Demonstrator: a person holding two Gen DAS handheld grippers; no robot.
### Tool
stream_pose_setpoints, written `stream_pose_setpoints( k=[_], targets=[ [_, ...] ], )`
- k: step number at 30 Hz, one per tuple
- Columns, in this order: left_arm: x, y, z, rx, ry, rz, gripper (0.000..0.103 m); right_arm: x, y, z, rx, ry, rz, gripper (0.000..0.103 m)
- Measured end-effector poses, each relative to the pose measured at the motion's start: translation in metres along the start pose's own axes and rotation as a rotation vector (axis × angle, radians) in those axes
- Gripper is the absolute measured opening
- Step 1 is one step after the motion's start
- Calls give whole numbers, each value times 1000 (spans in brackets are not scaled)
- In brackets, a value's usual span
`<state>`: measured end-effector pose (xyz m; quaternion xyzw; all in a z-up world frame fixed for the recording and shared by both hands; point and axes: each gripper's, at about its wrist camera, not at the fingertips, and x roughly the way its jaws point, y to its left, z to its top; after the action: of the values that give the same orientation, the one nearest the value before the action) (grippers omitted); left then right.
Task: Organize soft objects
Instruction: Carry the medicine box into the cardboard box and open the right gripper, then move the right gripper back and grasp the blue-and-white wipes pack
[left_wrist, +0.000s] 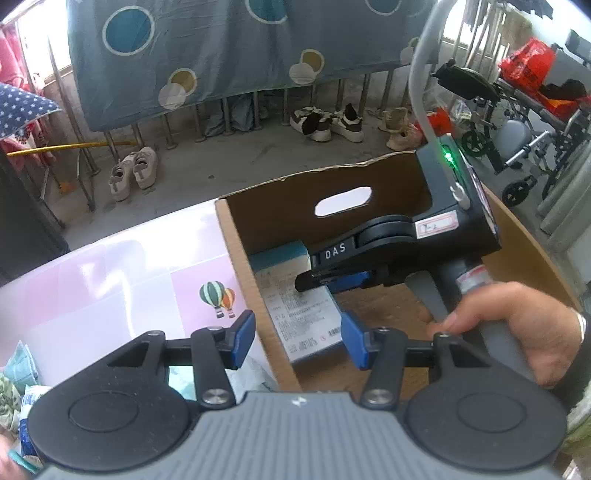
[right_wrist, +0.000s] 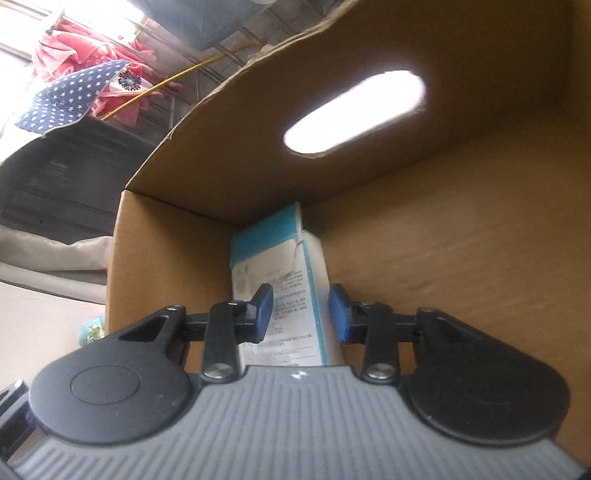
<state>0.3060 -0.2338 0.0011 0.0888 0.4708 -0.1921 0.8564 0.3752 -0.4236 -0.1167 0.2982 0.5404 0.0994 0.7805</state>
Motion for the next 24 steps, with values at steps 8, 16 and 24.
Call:
stream_pose_setpoints(
  k=[8, 16, 24],
  targets=[
    [-13, 9, -11, -2, -22, 3, 61, -50, -8, -4, 40, -120, -16, 34],
    [-42, 20, -36, 1, -44, -2, 71, -103, -13, -34, 55, -80, -1, 35],
    [-79, 52, -83, -35, -49, 56, 73, -113, 2, -84, 38, -39, 17, 34]
  ],
)
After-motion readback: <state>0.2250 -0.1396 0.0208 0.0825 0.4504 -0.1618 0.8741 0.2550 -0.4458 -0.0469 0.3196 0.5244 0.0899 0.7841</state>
